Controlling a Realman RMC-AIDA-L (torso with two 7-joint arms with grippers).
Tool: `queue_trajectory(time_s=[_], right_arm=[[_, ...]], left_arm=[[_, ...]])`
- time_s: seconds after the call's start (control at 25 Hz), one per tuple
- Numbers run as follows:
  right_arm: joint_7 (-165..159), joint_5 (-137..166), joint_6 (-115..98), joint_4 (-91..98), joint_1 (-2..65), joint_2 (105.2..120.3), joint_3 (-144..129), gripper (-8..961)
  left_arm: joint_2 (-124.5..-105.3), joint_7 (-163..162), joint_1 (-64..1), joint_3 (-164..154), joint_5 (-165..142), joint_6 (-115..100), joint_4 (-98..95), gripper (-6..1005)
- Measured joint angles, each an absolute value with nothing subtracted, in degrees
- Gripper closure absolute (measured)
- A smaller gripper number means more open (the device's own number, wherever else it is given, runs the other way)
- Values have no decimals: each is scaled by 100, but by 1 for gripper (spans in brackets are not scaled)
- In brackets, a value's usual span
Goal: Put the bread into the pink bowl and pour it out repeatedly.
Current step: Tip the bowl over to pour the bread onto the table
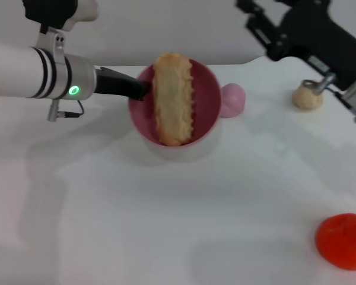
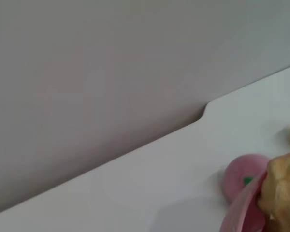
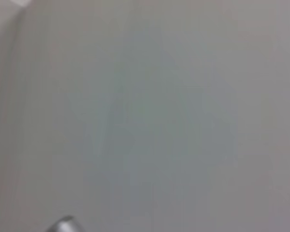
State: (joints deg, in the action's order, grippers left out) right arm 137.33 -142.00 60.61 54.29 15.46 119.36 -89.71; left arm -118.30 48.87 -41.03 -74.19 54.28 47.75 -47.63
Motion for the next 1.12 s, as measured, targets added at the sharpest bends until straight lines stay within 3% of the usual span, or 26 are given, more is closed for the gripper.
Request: queue_trajectory(time_s=[1.12], right_arm=[[14743, -14856, 6484, 4374, 1050, 11909, -7173, 582]], left_arm=[[-11839, 4921, -3723, -10132, 6938, 1671, -4853, 953]])
